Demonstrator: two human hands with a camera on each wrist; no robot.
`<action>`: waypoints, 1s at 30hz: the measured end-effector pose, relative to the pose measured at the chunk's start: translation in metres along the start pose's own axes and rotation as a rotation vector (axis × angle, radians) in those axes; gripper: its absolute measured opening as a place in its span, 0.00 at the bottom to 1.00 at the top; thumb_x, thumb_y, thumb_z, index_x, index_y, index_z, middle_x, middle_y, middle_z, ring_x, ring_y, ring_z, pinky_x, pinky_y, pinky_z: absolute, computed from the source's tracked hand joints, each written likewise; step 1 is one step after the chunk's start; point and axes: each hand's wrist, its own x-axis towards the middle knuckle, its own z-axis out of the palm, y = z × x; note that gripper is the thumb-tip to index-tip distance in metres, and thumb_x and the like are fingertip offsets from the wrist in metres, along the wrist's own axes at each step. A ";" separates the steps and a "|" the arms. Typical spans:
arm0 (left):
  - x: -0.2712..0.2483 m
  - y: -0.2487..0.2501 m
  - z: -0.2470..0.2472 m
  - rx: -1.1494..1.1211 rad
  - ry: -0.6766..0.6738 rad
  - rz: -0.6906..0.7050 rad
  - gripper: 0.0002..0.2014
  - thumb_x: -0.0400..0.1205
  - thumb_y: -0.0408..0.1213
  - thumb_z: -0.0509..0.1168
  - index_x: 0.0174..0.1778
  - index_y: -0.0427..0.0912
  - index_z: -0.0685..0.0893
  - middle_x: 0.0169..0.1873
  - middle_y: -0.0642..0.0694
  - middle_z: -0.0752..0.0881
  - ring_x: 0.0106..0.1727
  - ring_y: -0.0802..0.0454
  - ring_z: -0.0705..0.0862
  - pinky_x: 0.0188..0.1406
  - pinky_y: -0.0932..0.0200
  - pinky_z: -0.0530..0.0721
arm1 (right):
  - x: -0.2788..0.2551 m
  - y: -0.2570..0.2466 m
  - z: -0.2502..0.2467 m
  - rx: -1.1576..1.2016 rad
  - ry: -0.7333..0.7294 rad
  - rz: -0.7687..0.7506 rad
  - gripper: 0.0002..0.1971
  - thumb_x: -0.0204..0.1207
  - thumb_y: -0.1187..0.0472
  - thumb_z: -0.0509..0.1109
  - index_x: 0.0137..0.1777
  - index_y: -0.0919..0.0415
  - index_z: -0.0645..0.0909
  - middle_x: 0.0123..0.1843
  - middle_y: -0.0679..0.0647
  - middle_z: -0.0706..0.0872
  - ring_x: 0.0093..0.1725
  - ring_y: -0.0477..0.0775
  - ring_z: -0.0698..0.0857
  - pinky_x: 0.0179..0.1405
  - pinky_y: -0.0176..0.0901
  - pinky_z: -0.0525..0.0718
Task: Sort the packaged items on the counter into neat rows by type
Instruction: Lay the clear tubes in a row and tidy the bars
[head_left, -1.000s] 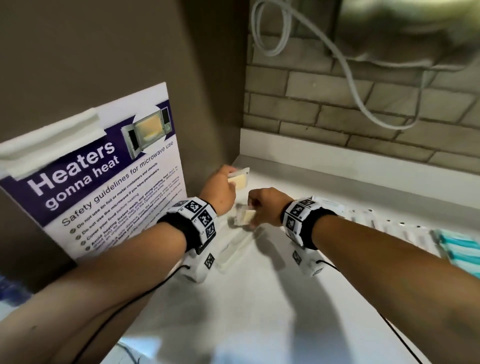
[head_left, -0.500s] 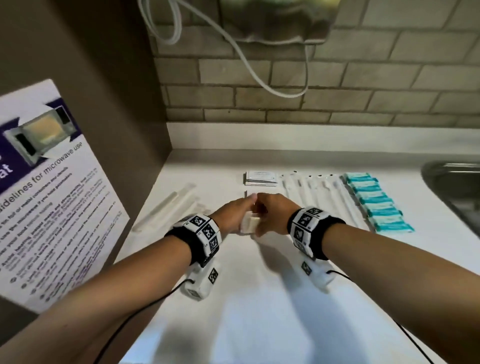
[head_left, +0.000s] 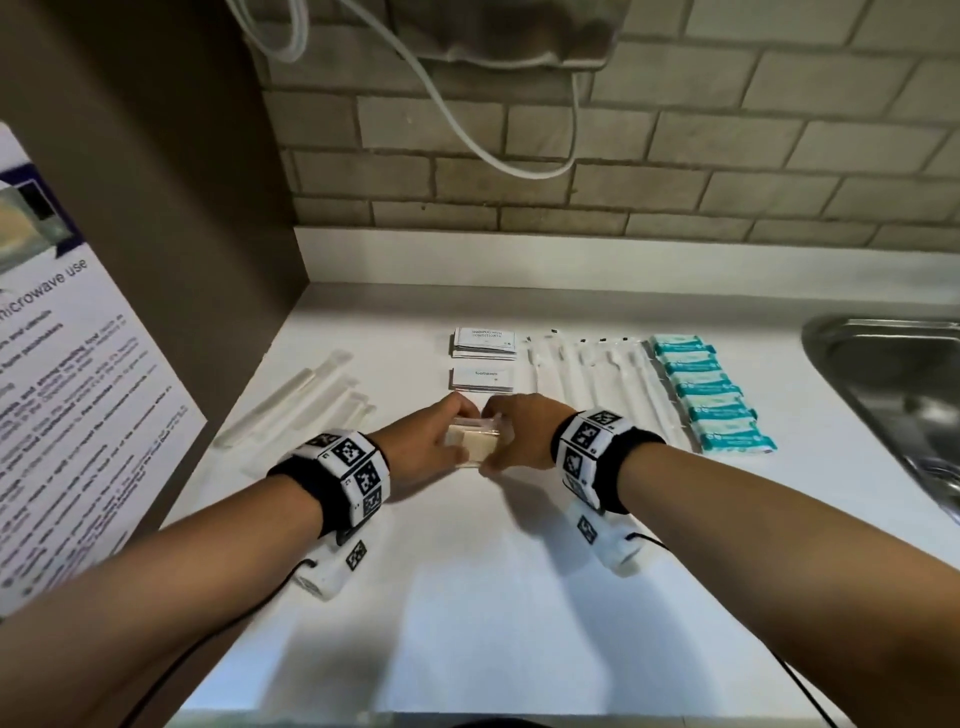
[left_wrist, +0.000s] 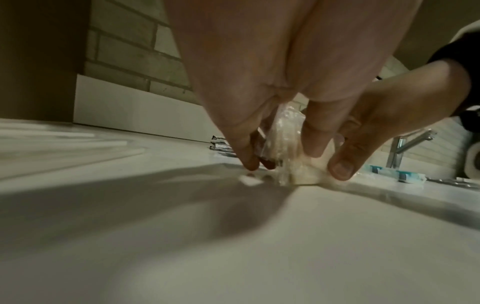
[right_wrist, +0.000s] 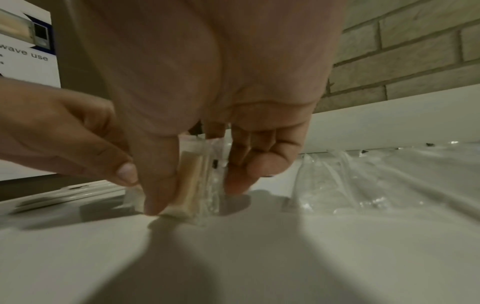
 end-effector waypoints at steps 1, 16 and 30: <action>-0.001 -0.001 0.001 0.029 -0.016 -0.022 0.21 0.80 0.31 0.66 0.66 0.46 0.68 0.57 0.47 0.82 0.52 0.46 0.81 0.52 0.56 0.80 | 0.000 0.000 0.002 -0.046 -0.020 -0.010 0.19 0.64 0.48 0.77 0.52 0.50 0.78 0.47 0.50 0.84 0.49 0.57 0.85 0.46 0.46 0.84; 0.003 0.011 -0.011 0.311 0.081 -0.082 0.16 0.76 0.34 0.64 0.59 0.47 0.75 0.54 0.47 0.77 0.53 0.46 0.80 0.48 0.58 0.75 | 0.018 -0.007 0.000 -0.042 0.019 -0.137 0.19 0.62 0.54 0.76 0.54 0.52 0.79 0.48 0.51 0.87 0.46 0.55 0.84 0.43 0.43 0.83; 0.004 0.009 -0.014 0.325 0.086 -0.059 0.18 0.73 0.36 0.68 0.58 0.48 0.77 0.56 0.49 0.77 0.55 0.49 0.81 0.51 0.60 0.76 | 0.028 -0.011 -0.007 -0.073 -0.040 -0.081 0.26 0.58 0.49 0.82 0.56 0.52 0.80 0.50 0.50 0.85 0.46 0.53 0.81 0.45 0.42 0.79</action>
